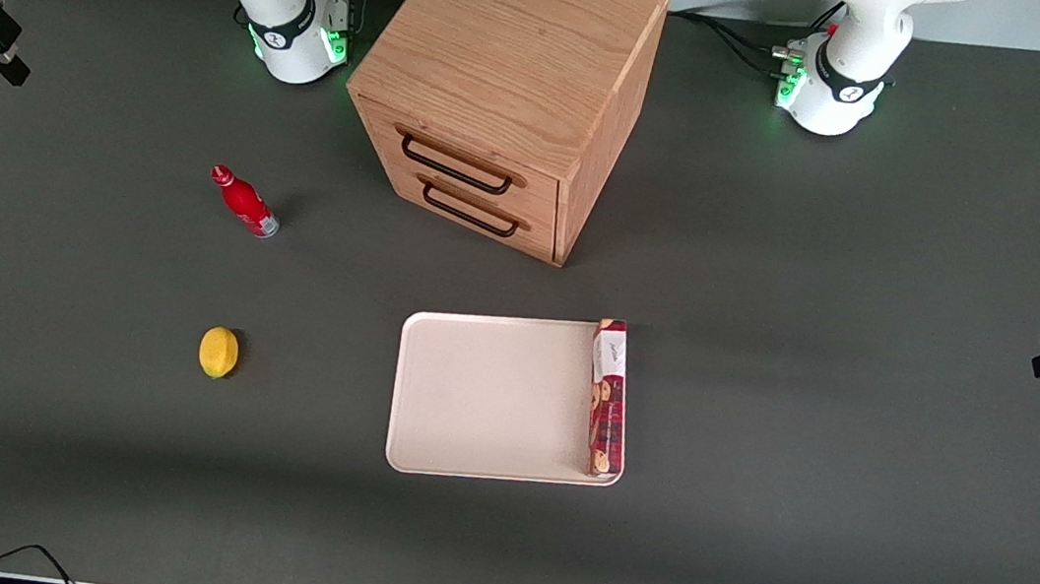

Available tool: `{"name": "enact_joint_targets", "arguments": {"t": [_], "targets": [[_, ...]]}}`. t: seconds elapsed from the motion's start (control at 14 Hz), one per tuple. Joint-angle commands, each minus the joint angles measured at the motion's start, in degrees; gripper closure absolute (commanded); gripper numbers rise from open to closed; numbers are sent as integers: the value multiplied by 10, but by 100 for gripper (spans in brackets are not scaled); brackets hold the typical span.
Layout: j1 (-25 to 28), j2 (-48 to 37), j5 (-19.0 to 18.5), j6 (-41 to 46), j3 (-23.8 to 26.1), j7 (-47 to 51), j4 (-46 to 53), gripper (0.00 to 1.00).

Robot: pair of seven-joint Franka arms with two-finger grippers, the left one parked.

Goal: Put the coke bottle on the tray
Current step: 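Lower the right gripper around the red bottle's neck and close it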

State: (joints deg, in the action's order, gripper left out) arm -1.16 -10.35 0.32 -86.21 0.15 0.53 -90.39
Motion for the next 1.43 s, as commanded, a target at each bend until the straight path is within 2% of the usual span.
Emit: {"name": "enact_joint_targets", "arguments": {"t": [0.0, 0.36, 0.5, 0.57, 0.71, 0.86, 1.0, 1.14, 1.36], "targets": [[-2, 16, 0, 22, -2, 11, 23, 0], [2, 16, 2, 76, 1, 2, 14, 0], [4, 7, -12, 68, 5, 3, -48, 0], [3, -10, -16, 38, 6, 4, -108, 0], [0, -57, -16, -84, 6, 6, -262, 0], [-1, -60, -16, -185, 6, 10, -368, 0], [2, -29, -16, -265, 6, 38, -420, 0], [5, 1, -16, -310, 15, 62, -446, 0], [4, 0, -16, -396, 24, 86, -523, 0]]}}
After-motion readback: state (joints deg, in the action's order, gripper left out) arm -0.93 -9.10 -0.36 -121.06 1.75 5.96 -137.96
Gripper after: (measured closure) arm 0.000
